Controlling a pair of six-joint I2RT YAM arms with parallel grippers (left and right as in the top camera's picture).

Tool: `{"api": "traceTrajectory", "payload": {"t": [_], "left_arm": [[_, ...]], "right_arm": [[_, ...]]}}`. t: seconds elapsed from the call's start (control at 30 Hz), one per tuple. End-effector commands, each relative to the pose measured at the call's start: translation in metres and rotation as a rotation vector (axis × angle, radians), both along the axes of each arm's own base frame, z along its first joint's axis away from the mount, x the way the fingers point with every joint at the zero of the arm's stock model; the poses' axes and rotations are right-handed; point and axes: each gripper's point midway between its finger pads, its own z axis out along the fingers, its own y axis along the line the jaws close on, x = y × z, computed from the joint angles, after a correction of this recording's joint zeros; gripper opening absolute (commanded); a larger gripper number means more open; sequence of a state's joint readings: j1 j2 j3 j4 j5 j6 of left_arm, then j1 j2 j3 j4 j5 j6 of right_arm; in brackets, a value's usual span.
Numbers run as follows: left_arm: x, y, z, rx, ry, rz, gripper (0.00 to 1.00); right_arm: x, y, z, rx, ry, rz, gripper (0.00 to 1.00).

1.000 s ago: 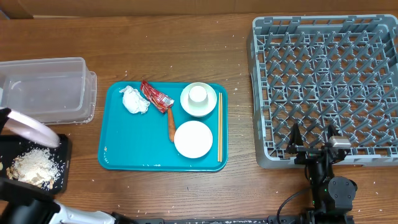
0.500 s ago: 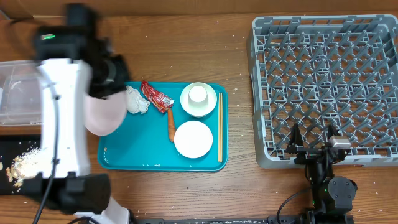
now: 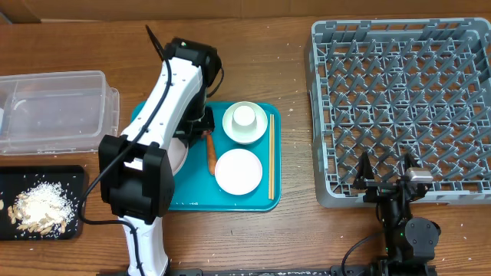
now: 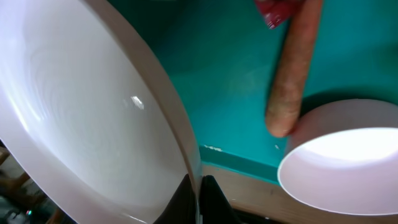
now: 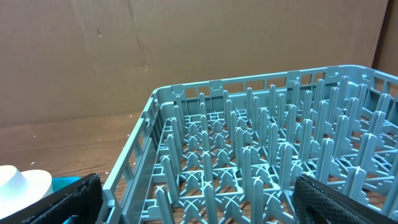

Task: Sort waste into correct bins and load items into the dishwasher
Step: 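Return the emptied plate to the teal tray with the left gripper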

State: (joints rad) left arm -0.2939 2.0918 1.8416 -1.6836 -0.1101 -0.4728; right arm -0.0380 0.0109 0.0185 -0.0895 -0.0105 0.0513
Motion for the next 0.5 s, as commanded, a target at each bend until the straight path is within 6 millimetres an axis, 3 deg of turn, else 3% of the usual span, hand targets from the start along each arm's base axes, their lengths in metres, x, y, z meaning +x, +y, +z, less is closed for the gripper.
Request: {"api": "traceTrajectory", "payload": {"t": [0.0,0.13,0.27,0.47], "left_arm": [[-0.008,0.006,-0.01,0.041,0.021,0.042,0.04],[-0.002,0.003,-0.028,0.026,-0.013,0.045,0.05],[-0.011,0.0,-0.052,0.007,0.008,0.053,0.06],[-0.018,-0.001,-0.06,-0.002,0.032,0.058,0.15]], "right_arm": [[0.0,-0.002,-0.002,-0.004,-0.003,-0.012,1.0],[0.0,-0.002,-0.002,-0.004,-0.003,-0.012,1.0],[0.0,-0.002,-0.002,-0.004,-0.003,-0.012,1.0],[0.0,-0.002,-0.002,-0.004,-0.003,-0.012,1.0]]}}
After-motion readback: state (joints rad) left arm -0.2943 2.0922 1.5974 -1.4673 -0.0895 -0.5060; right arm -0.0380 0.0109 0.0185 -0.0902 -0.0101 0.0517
